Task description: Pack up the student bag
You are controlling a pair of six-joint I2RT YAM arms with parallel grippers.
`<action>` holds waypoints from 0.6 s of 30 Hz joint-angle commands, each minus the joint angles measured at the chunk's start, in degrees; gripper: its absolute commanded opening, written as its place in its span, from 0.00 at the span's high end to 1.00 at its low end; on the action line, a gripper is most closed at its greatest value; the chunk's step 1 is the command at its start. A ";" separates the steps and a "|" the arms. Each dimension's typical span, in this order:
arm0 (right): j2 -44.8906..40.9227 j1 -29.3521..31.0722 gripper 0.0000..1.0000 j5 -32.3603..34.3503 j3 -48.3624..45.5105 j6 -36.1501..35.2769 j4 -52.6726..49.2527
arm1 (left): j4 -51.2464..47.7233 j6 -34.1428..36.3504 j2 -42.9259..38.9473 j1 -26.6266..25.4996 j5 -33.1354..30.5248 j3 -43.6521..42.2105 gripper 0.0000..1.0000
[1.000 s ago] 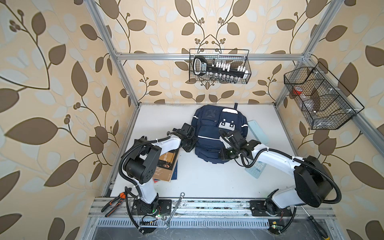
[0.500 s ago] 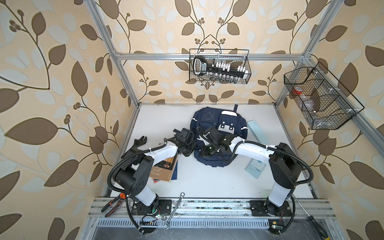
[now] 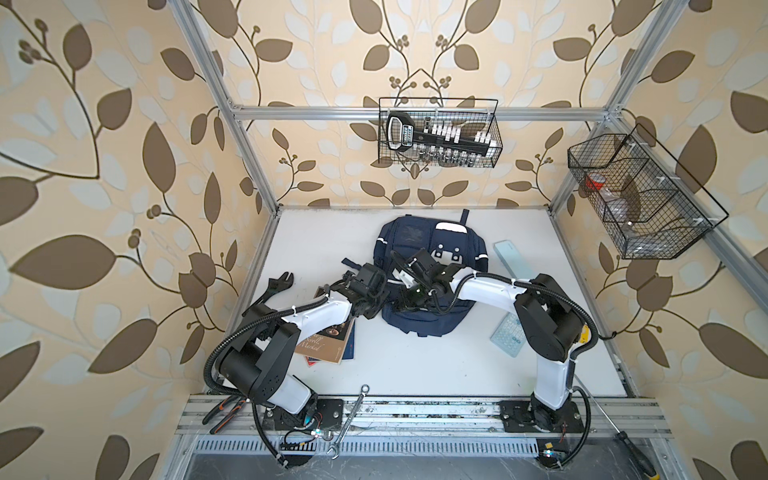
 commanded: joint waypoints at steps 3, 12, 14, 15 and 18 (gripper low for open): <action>-5.01 1.59 1.00 -0.99 -3.88 -1.98 7.38 | 4.41 -1.05 -0.40 -2.97 4.39 2.31 1.00; 3.66 2.05 1.00 -6.33 5.69 -6.54 3.21 | 4.84 -2.05 -1.88 -4.96 2.96 1.88 1.00; 2.04 2.27 1.00 -4.45 4.98 -7.32 1.37 | 2.49 -0.21 -2.20 -4.75 1.31 2.58 1.00; 0.32 2.26 1.00 -3.19 3.59 -7.26 1.00 | 1.48 0.35 -2.28 -4.39 0.56 2.84 1.00; -4.21 2.08 1.00 -0.63 -0.55 -7.67 0.01 | 1.87 0.73 -1.86 -2.97 0.74 2.19 1.00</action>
